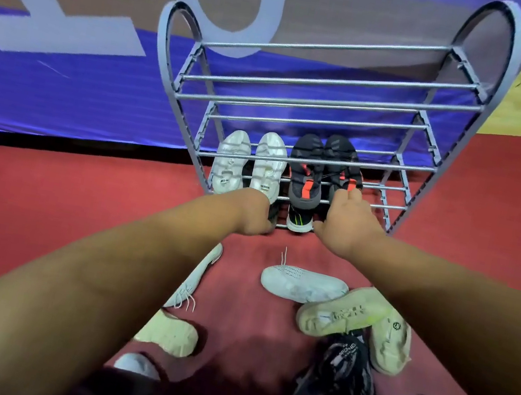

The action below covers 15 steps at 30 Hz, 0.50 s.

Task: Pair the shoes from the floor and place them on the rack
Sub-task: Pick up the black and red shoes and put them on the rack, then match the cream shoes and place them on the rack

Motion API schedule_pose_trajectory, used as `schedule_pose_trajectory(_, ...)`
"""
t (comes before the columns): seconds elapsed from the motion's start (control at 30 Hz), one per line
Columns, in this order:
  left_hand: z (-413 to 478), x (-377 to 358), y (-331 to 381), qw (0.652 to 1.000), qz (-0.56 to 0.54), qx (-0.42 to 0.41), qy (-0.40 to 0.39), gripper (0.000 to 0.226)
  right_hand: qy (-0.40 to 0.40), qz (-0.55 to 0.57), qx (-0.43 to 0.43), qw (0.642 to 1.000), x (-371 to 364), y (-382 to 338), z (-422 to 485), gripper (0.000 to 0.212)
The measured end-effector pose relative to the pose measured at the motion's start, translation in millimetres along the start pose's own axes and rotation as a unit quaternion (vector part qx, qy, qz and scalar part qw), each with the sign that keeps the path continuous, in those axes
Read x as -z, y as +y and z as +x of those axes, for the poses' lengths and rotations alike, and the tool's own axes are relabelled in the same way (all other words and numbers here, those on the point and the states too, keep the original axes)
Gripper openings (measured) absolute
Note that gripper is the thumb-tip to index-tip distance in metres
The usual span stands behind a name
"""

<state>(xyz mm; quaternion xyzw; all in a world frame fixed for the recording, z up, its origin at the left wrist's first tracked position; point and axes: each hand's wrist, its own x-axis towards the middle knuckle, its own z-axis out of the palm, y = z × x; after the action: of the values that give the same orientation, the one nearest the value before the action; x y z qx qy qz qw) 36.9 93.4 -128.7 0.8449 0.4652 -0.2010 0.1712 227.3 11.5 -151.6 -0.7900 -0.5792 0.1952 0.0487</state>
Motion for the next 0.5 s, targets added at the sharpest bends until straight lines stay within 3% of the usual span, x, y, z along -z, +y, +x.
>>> schedule_pose_trajectory(0.2,-32,-58,-30,0.996,-0.058,0.061,-0.027,0.033,0.01,0.038,0.018,0.999,-53,-24,-36,0.047)
schedule_pose_trajectory(0.37,-40,-140,-61,0.973,-0.145,0.156,-0.086,0.036,-0.045,0.04,0.014,0.998,-125,-26,-59,0.056)
schedule_pose_trajectory(0.5,-49,-199,-78,0.967,-0.155,0.179,-0.094,0.032,-0.073,0.016,0.039,0.996,-166,-29,-65,0.061)
